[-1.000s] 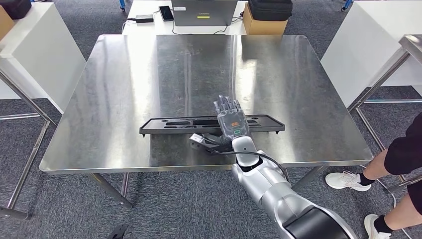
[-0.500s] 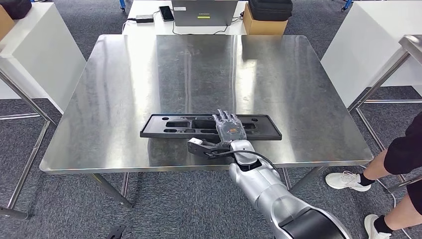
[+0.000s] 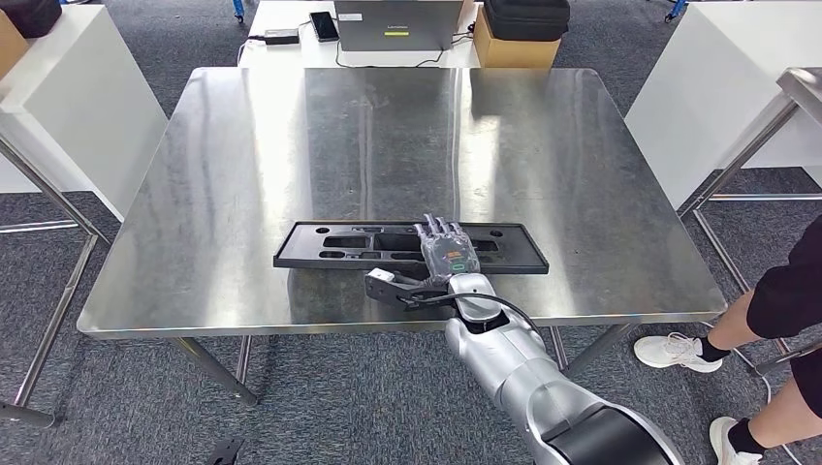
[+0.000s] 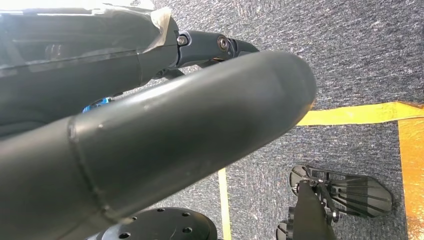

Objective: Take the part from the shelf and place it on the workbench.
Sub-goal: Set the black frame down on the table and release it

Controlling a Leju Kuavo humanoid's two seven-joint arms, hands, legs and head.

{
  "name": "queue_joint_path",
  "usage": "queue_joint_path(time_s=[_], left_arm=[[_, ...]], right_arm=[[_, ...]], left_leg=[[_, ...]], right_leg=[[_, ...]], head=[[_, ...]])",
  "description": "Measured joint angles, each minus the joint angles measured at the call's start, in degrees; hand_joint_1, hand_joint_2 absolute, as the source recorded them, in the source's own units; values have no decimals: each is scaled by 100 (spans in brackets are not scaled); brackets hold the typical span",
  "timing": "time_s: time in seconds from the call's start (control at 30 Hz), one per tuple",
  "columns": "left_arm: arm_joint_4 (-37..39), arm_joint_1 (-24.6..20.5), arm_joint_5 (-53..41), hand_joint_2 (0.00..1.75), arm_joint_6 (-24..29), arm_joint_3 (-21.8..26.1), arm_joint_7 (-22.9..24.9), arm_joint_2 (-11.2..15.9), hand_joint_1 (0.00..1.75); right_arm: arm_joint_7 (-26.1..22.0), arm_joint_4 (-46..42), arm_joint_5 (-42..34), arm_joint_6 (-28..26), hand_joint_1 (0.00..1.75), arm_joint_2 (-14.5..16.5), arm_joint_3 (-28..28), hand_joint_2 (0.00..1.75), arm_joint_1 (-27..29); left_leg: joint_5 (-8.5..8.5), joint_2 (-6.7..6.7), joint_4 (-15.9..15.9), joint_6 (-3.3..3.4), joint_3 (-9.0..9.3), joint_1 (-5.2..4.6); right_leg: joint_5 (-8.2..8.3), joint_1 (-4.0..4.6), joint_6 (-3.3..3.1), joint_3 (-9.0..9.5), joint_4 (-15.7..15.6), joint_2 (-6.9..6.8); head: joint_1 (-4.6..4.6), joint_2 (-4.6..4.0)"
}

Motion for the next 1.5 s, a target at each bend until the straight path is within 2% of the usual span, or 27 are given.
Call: queue_joint_path(time_s=[0.17, 0.37, 0.5, 0.63, 0.8, 1.23, 1.5], left_arm=[[0, 12, 5, 0, 0, 27, 0, 1, 0], [0, 54, 16, 0, 0, 98, 0, 2, 0], [0, 83, 16, 0, -1, 184, 0, 5, 0], [0, 94, 9, 0, -2, 268, 0, 7, 0], [0, 96, 9, 0, -2, 346, 0, 11, 0], [0, 97, -8, 0, -5, 440, 0, 34, 0], [0, 96, -56, 0, -16, 443, 0, 40, 0]], right_arm=[[93, 18, 147, -158, 0, 0, 10, 0, 25], [435, -259, 627, -516, 0, -11, 122, 0, 113], [827, -1175, 1103, -1094, 0, -154, 352, 0, 341], [1110, -2205, 1181, -1168, 0, -406, 710, 0, 492], [1211, -2780, 1184, -1282, 0, -573, 992, 0, 567], [1360, -2883, 1184, -1347, 0, -706, 1303, 0, 572], [1178, -2879, 1184, -1348, 0, -690, 1264, 0, 628]], left_leg=[[0, 0, 0, 0, 0, 0], [0, 1, 0, 0, 0, 0], [0, 1, 0, 0, 0, 0], [0, 1, 0, 0, 0, 0], [0, 1, 0, 0, 3, 0], [0, 1, 0, 0, 8, 0], [0, 1, 0, 0, 9, 0]], right_leg=[[0, 0, 0, 1, 0, 0], [0, 0, 0, -1, 0, 0], [0, 0, 0, -2, 0, 0], [-1, 0, -1, -3, -1, 1], [-1, 0, -1, -1, -1, 1], [-1, 0, -1, 5, -1, 1], [-1, 0, -1, 5, -1, 1]], head=[[1, 0], [1, 0], [0, 0], [1, 0], [0, 0], [0, 0], [0, 0]])
